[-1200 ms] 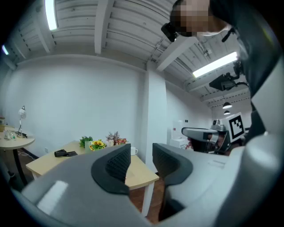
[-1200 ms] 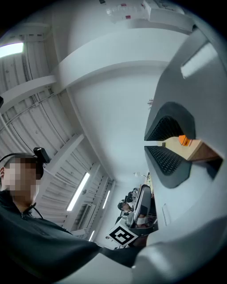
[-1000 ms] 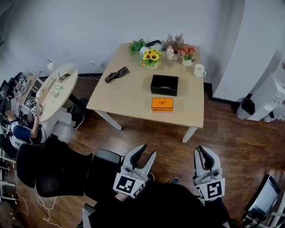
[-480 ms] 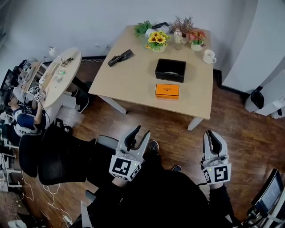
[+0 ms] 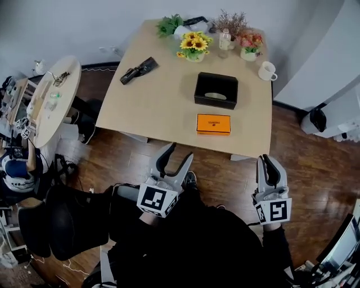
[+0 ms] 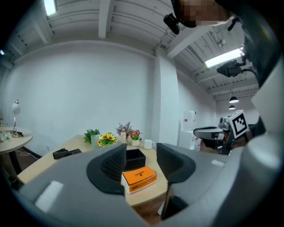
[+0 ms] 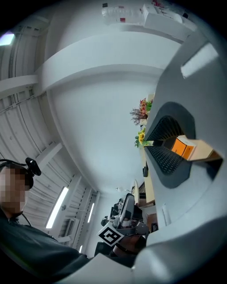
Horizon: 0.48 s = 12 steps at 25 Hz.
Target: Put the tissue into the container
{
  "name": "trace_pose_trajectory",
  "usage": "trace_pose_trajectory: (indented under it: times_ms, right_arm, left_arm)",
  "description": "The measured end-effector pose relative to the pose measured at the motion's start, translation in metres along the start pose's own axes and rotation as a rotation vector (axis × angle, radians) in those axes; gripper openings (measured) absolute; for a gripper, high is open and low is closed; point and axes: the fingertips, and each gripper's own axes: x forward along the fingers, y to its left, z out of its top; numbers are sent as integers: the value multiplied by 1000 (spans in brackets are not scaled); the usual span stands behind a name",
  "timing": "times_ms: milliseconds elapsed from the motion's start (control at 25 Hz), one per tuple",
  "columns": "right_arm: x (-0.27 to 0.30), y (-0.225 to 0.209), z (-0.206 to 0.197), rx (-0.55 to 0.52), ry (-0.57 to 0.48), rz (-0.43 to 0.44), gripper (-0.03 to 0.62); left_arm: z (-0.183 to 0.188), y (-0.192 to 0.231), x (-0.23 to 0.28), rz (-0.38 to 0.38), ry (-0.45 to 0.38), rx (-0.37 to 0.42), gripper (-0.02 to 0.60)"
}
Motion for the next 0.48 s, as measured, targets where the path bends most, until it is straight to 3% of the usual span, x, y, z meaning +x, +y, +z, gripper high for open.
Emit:
trace_pose_trajectory:
  times_ms: [360, 480]
  right_arm:
    - [82, 11, -9, -18, 107, 2, 66]
    - [108, 19, -20, -29, 156, 28, 125]
  left_arm:
    - [-11, 63, 44, -64, 44, -39, 209]
    - [-26, 80, 54, -87, 84, -12, 220]
